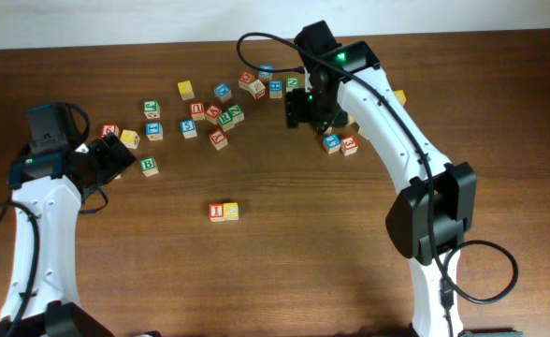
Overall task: Spell out ICRA
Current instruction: 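Swing the right gripper over the far block cluster toward the green R block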
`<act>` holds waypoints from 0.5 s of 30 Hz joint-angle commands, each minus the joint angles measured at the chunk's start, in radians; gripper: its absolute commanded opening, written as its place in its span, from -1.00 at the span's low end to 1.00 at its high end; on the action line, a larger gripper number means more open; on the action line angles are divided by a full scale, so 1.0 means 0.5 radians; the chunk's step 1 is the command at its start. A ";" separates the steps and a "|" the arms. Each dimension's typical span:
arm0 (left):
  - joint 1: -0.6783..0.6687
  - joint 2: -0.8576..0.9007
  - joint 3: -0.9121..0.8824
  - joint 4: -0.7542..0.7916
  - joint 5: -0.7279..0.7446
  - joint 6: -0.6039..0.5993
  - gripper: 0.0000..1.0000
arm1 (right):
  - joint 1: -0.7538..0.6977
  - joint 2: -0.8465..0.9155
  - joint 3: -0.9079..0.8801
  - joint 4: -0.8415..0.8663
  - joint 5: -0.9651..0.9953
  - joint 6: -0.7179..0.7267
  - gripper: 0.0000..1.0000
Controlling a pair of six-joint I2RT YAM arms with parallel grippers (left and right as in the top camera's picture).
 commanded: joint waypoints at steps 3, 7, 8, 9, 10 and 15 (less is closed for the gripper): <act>0.008 0.004 0.007 -0.002 0.015 -0.004 0.99 | 0.021 -0.011 0.293 -0.035 -0.080 -0.078 -0.91; 0.008 0.004 0.007 -0.002 0.014 -0.004 0.99 | 0.057 -0.011 0.629 0.096 -0.077 -0.344 -0.91; 0.008 0.004 0.007 -0.002 0.015 -0.005 0.99 | 0.071 -0.011 0.661 0.182 -0.077 -0.428 -0.91; 0.008 0.004 0.007 -0.002 0.014 -0.004 0.99 | 0.084 -0.011 0.666 0.277 -0.075 -0.491 -0.91; 0.008 0.004 0.007 -0.002 0.014 -0.004 0.99 | 0.092 -0.011 0.665 0.351 -0.072 -0.526 -0.92; 0.008 0.004 0.007 -0.002 0.014 -0.004 0.99 | 0.121 0.066 0.547 0.721 0.000 -0.577 -0.92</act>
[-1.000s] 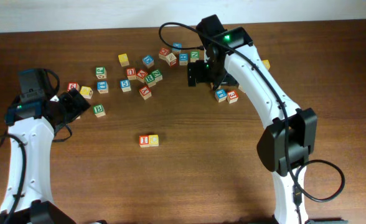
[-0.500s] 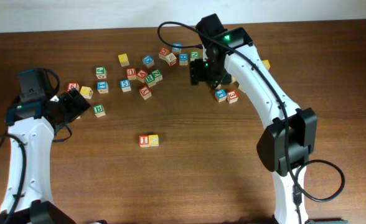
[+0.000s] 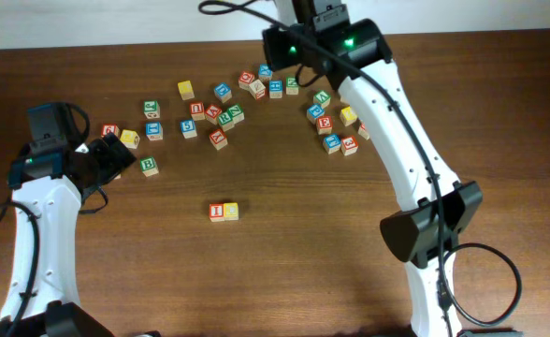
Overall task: Spell out ICRA
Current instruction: 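Swing the right gripper over the far block cluster toward the green R block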
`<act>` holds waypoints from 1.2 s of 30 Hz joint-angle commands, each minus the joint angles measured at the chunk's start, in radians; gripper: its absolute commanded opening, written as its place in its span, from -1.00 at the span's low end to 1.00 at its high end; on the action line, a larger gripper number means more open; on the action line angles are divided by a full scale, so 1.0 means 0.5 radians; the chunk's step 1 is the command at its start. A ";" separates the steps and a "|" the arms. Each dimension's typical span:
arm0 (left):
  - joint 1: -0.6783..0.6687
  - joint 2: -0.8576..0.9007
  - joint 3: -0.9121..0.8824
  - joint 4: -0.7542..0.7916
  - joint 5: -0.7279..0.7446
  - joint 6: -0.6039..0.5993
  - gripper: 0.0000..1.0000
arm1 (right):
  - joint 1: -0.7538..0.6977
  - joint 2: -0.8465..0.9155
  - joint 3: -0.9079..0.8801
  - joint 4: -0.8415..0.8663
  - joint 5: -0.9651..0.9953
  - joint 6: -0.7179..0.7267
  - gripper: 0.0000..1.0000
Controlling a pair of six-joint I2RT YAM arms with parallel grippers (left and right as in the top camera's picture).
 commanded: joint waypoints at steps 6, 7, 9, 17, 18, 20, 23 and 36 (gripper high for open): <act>0.008 0.004 0.007 -0.002 0.014 -0.005 0.99 | 0.041 0.259 -0.168 0.163 0.033 -0.088 -0.92; 0.008 0.004 0.007 -0.002 0.014 -0.005 0.99 | 0.049 0.294 -0.179 0.163 0.025 -0.088 -0.91; 0.008 0.004 0.007 -0.002 0.014 -0.005 0.99 | 0.074 0.375 -0.184 0.160 -0.007 -0.088 -0.92; 0.008 0.004 0.007 -0.002 0.014 -0.005 0.99 | 0.163 0.510 -0.183 0.139 -0.014 -0.087 -0.85; 0.008 0.004 0.007 -0.002 0.014 -0.005 0.99 | 0.165 0.509 -0.182 0.142 -0.013 -0.087 -0.92; 0.008 0.004 0.007 -0.002 0.014 -0.005 0.99 | 0.165 0.509 -0.182 0.150 -0.013 -0.087 -0.91; 0.008 0.004 0.007 -0.002 0.014 -0.005 0.99 | 0.165 0.509 -0.182 0.148 -0.013 -0.088 -0.92; 0.021 0.004 0.007 -0.002 0.014 -0.005 0.99 | 0.182 0.514 -0.183 0.093 -0.024 -0.064 -0.91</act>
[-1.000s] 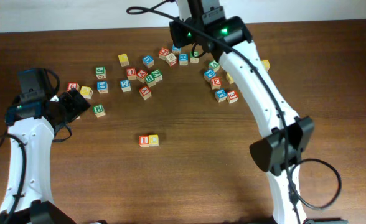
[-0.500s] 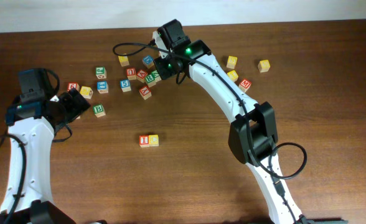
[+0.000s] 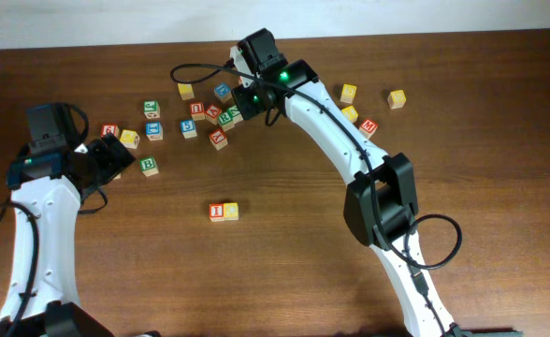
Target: Spell out ICRA
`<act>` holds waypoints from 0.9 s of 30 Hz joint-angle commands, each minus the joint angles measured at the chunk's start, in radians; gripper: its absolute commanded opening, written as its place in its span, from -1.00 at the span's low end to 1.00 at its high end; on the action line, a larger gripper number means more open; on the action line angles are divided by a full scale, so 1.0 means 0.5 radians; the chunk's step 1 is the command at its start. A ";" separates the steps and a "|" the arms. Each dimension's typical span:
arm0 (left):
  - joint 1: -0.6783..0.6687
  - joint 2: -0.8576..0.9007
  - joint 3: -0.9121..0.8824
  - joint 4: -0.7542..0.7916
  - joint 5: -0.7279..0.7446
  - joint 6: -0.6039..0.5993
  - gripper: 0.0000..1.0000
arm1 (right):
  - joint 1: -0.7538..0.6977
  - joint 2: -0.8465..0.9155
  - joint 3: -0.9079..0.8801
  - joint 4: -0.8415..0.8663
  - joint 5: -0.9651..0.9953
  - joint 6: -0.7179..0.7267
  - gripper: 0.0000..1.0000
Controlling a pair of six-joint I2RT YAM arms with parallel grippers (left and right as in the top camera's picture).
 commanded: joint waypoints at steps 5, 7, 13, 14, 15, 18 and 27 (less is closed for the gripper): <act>0.012 0.004 0.007 -0.003 0.014 -0.005 0.99 | 0.088 -0.021 0.004 -0.023 -0.101 0.021 -0.91; 0.012 0.004 0.007 -0.002 0.014 -0.005 0.99 | 0.117 -0.021 0.004 0.044 -0.101 0.022 -0.91; 0.012 0.004 0.007 -0.002 0.014 -0.005 0.99 | 0.191 0.014 0.004 0.202 -0.089 0.007 -0.91; 0.012 0.004 0.007 -0.002 0.014 -0.005 0.99 | 0.192 0.021 0.004 0.225 -0.067 0.007 -0.92; 0.012 0.004 0.007 -0.003 0.014 -0.005 0.99 | 0.193 0.047 0.004 0.273 -0.006 0.008 -0.91; 0.012 0.004 0.007 -0.003 0.014 -0.005 0.99 | 0.186 0.101 0.004 0.307 0.079 0.007 -0.91; 0.012 0.004 0.007 -0.002 0.014 -0.005 0.99 | 0.145 0.206 0.004 0.355 0.082 0.008 -0.60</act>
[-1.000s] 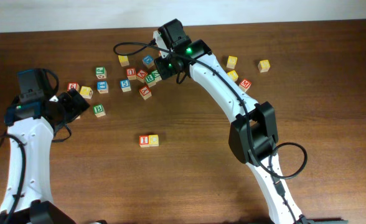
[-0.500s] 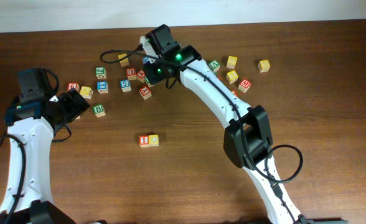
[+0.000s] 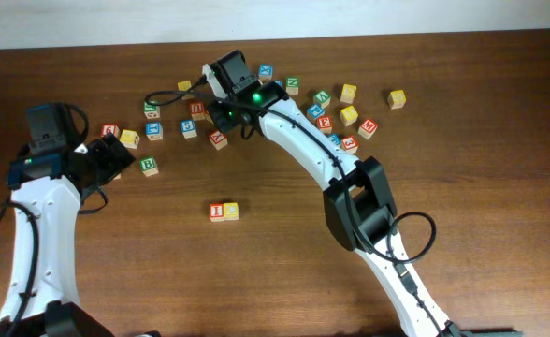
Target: Spell out ICRA
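Observation:
Two blocks sit side by side in the middle of the table: a white block with a red letter point(image 3: 216, 212) and a yellow block point(image 3: 230, 212). Loose letter blocks lie scattered along the back, among them a red one point(image 3: 219, 139) and a blue one point(image 3: 189, 128). My right arm stretches far to the left, and its gripper point(image 3: 223, 112) hangs over the left-middle part of that scatter; the wrist hides its fingers. My left gripper point(image 3: 116, 154) rests at the left between a yellow block point(image 3: 130, 139) and a green block point(image 3: 148, 166).
More blocks lie at the back right, including a yellow one point(image 3: 397, 97) and a red one point(image 3: 368, 126). The right arm's cable point(image 3: 167, 94) loops over the blocks at the back left. The table's far edge point(image 3: 116, 47) runs close behind the scatter.
My right gripper has moved further left and slightly nearer, from above the blocks at the back centre to above those left of centre. The left arm has not moved.
My right gripper was first over the blocks at the back right. It then stood at the back centre near the far edge, then over the centre cluster, and now left of centre. The pair of blocks in the middle and my left arm have stayed put.

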`<act>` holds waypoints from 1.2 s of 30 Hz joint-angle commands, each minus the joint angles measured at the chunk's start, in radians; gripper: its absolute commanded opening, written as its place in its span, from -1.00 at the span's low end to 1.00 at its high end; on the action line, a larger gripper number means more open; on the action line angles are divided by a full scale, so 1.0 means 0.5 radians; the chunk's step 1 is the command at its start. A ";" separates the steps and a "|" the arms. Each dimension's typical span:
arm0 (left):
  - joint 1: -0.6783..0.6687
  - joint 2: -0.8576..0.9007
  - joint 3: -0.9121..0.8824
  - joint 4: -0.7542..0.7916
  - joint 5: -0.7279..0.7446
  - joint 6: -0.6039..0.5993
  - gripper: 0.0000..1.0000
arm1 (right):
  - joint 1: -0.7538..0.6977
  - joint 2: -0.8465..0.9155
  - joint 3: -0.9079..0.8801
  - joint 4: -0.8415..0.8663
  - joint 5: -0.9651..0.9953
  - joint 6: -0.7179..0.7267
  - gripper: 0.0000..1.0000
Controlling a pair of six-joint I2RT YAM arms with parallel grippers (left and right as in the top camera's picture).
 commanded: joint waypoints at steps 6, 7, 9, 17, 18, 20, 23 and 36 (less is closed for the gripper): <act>0.012 0.004 0.007 -0.003 0.014 -0.005 0.99 | -0.035 0.027 0.004 0.019 0.018 0.007 -0.12; 0.012 0.004 0.007 -0.002 0.014 -0.005 0.99 | -0.034 0.027 0.004 0.016 0.016 0.014 -0.11; 0.012 0.004 0.007 -0.002 0.014 -0.005 0.99 | -0.032 0.027 0.004 -0.002 0.017 0.013 -0.11; 0.012 0.004 0.007 -0.002 0.014 -0.005 0.99 | -0.032 0.027 0.004 -0.367 0.018 0.021 0.11; 0.012 0.004 0.007 -0.002 0.014 -0.005 0.99 | -0.033 0.027 0.005 -0.403 0.018 0.049 0.15; 0.012 0.004 0.007 -0.002 0.014 -0.005 0.99 | -0.040 0.027 0.004 -0.445 0.018 0.121 0.22; 0.012 0.004 0.007 -0.002 0.014 -0.005 0.99 | -0.041 0.027 0.010 -0.441 0.017 0.120 0.28; 0.012 0.004 0.007 -0.002 0.014 -0.005 0.99 | -0.051 -0.084 0.177 -0.738 0.018 0.119 -0.11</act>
